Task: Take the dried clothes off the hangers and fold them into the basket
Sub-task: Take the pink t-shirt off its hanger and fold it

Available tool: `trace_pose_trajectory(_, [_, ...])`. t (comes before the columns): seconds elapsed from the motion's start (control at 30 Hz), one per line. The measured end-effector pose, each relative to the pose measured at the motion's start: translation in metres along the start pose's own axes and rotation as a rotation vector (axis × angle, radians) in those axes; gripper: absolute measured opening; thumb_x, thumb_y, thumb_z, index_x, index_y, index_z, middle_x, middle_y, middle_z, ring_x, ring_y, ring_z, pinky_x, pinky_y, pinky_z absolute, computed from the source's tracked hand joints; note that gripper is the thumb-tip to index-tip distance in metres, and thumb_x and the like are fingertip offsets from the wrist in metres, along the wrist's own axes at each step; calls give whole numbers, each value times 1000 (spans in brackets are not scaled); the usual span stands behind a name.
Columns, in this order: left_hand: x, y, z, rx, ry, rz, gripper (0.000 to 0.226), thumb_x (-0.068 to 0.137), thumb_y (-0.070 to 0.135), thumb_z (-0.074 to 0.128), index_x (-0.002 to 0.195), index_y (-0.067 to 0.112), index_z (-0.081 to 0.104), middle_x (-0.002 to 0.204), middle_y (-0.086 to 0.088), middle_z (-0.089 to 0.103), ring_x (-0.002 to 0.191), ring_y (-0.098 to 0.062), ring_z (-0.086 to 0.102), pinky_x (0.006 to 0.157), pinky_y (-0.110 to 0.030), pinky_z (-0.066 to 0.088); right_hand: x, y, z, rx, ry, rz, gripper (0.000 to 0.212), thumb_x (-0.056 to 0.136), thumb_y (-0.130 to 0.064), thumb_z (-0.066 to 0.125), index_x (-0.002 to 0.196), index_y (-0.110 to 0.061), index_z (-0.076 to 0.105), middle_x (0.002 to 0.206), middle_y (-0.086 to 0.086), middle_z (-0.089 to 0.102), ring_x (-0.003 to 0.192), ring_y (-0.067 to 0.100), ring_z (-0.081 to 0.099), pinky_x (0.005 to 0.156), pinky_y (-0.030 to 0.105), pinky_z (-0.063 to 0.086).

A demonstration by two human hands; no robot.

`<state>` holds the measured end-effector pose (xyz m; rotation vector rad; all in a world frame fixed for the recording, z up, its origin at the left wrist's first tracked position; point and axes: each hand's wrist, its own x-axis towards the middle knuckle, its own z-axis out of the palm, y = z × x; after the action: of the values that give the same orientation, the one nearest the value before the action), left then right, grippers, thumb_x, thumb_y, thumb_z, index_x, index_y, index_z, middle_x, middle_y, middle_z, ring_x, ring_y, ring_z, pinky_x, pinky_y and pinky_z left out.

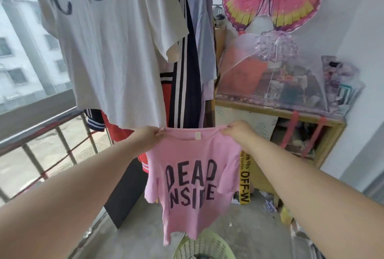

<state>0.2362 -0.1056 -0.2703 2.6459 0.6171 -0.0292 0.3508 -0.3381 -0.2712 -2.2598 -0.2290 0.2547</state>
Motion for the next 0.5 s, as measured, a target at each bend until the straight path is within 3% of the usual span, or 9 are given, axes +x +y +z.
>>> trace_pose_trajectory(0.07, [-1,18,12,-138,-6,-39,54,99,52,27,120,16,62,85,-6,63,68,-17,54,60,-27,42,-1,0,9,28,29,83,22,90,-16,52,69,-10,51,63,4,43,56,18,42,49,24,27])
trace_pose_trajectory(0.17, [-7,40,28,-301,-31,-63,52,97,54,31,119,18,61,76,-2,61,63,-15,53,53,-24,40,-6,-2,26,135,26,157,16,89,-19,50,75,-12,49,65,3,42,55,17,40,47,23,25])
trace_pose_trajectory(0.23, [-9,48,35,-384,-56,-42,48,97,52,35,118,18,61,82,-5,65,70,-17,58,59,-29,49,-11,-5,37,194,-12,184,8,89,-21,55,87,-13,55,75,5,50,61,18,46,47,22,28])
trace_pose_trajectory(0.33, [-9,55,43,-707,-210,-53,34,95,37,52,112,10,62,97,-13,69,86,-27,67,81,-38,57,-14,-6,53,299,-92,197,27,90,-24,56,112,-9,59,88,9,58,72,23,56,52,24,39])
trace_pose_trajectory(0.43, [-10,58,45,-914,-312,-80,20,92,19,60,107,6,63,108,-17,68,99,-29,67,89,-41,55,-17,-7,65,392,-170,204,23,90,-26,55,108,-12,61,95,16,66,84,31,66,67,37,57])
trace_pose_trajectory(0.5, [-10,57,45,-983,-336,-82,17,91,13,60,106,5,64,109,-18,68,103,-31,66,90,-43,54,-17,-7,67,434,-180,186,20,89,-27,56,103,-16,64,97,17,69,86,33,68,78,43,58])
